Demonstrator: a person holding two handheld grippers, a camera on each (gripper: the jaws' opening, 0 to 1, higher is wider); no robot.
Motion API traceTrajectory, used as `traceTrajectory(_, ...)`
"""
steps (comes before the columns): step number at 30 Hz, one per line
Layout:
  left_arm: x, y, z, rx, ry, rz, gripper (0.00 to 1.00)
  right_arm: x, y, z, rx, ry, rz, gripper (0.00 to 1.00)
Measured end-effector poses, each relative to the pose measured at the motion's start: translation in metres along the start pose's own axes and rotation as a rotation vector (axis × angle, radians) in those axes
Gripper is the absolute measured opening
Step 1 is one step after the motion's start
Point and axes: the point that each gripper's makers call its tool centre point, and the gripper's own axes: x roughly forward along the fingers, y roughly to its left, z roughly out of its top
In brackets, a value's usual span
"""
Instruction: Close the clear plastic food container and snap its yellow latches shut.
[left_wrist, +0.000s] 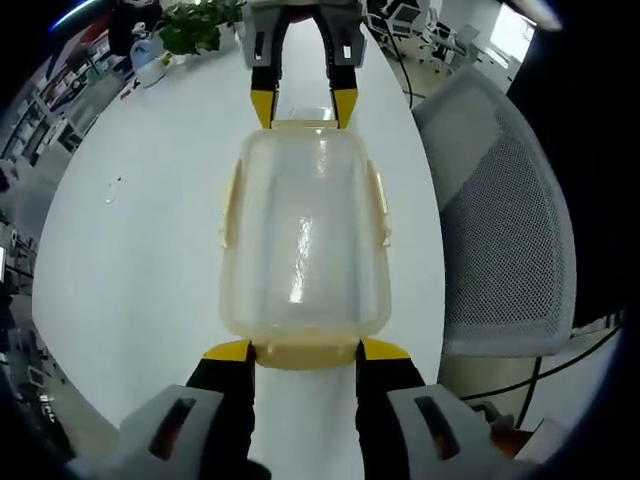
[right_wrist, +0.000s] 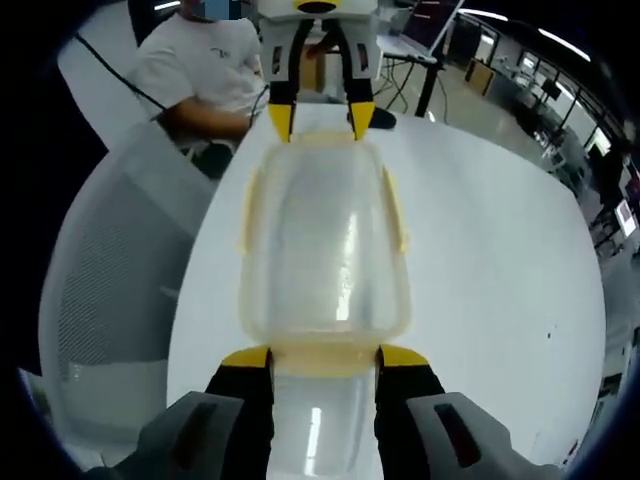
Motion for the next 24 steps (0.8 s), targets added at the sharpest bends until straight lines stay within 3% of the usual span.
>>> traceTrajectory(12,0.011,0.002,0.028,0.023,-0.019,-0.017,0.38,-0.013,0.003,-0.025,0.021,-0.003,-0.016,0.37)
traceTrajectory(24,0.02,0.003,0.043,0.044,-0.031,-0.028,0.38,-0.017,0.005,-0.043,0.048,0.008,-0.016,0.37)
